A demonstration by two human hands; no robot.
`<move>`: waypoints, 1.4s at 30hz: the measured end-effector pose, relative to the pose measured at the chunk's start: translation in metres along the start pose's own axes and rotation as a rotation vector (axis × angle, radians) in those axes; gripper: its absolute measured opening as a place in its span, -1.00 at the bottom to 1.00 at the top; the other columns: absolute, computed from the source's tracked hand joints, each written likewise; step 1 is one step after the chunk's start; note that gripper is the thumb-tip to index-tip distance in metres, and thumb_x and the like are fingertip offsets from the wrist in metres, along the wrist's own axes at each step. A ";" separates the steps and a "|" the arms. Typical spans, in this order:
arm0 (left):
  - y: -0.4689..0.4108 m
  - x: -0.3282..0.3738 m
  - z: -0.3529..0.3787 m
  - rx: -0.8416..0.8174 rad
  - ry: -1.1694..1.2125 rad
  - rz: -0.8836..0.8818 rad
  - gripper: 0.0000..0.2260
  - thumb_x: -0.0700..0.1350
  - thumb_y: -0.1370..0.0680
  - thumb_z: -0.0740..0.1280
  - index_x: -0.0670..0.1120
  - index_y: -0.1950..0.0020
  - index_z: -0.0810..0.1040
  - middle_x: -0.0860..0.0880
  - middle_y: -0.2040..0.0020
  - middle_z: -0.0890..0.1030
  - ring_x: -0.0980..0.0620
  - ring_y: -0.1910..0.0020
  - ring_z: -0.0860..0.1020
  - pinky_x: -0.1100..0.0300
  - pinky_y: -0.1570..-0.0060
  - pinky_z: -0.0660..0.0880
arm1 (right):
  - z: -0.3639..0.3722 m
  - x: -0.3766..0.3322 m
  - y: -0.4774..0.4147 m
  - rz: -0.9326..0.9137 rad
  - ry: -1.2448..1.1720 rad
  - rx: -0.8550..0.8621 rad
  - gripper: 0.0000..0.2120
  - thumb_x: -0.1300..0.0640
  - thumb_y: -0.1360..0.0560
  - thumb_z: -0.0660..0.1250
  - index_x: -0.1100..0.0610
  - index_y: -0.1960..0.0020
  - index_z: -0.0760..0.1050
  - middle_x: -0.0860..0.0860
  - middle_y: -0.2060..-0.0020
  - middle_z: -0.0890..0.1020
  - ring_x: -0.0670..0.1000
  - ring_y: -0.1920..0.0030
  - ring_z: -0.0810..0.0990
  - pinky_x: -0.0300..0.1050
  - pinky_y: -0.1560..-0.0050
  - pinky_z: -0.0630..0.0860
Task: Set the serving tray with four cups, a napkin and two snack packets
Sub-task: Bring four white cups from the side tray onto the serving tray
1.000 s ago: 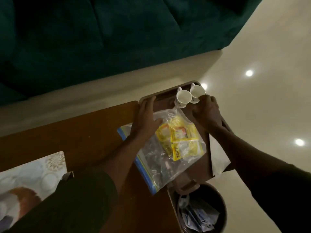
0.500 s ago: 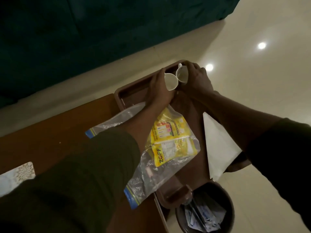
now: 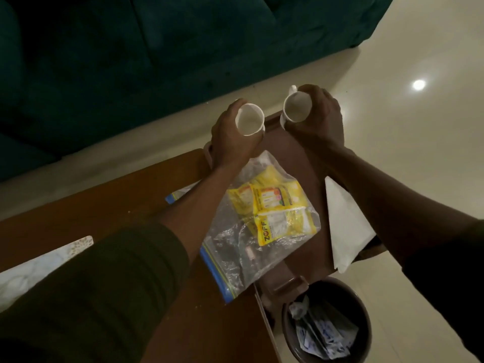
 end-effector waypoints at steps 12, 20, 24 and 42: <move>0.082 -0.078 -0.205 0.117 -0.026 -0.026 -0.44 0.01 -0.36 0.53 -0.03 -0.33 0.50 0.00 -0.27 0.59 0.03 -0.22 0.54 0.16 -0.17 0.49 | 0.079 -0.197 0.111 -0.156 -0.060 -0.178 -0.46 0.07 -0.31 0.47 0.08 -0.26 0.43 0.05 -0.16 0.56 0.13 -0.16 0.49 -0.18 0.02 0.31; 0.175 -0.154 -0.383 0.270 -0.062 -0.110 -0.46 0.07 -0.38 0.52 0.04 -0.31 0.47 0.07 -0.27 0.57 0.09 -0.19 0.53 0.26 -0.14 0.47 | 0.156 -0.349 0.220 -0.292 -0.139 -0.314 -0.43 0.00 -0.36 0.49 0.05 -0.31 0.40 0.02 -0.25 0.54 0.06 -0.20 0.49 -0.05 -0.11 0.47; 0.236 -0.202 -0.462 0.372 -0.122 -0.177 -0.53 0.05 -0.40 0.52 -0.01 -0.26 0.51 0.01 -0.19 0.63 0.15 -0.15 0.55 0.16 -0.19 0.51 | 0.201 -0.423 0.284 -0.421 -0.160 -0.401 -0.39 0.08 -0.31 0.54 0.11 -0.31 0.43 0.05 -0.23 0.57 0.06 -0.19 0.54 -0.11 -0.14 0.46; 0.379 -0.380 -0.476 0.218 -0.200 -0.457 -0.45 -0.06 -0.37 0.52 -0.09 -0.32 0.46 -0.09 -0.16 0.64 -0.11 -0.14 0.60 0.08 -0.08 0.54 | 0.335 -0.414 0.470 -0.502 0.063 -0.921 -0.31 0.30 -0.22 0.40 -0.04 -0.32 0.40 0.01 -0.25 0.48 0.10 -0.29 0.43 0.01 0.03 0.59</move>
Point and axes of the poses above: each hand's wrist, its own y-axis away from the middle knuckle, its own z-axis out of the palm, x = y × z, the point moved 8 cm from there along -y, towards the middle knuckle
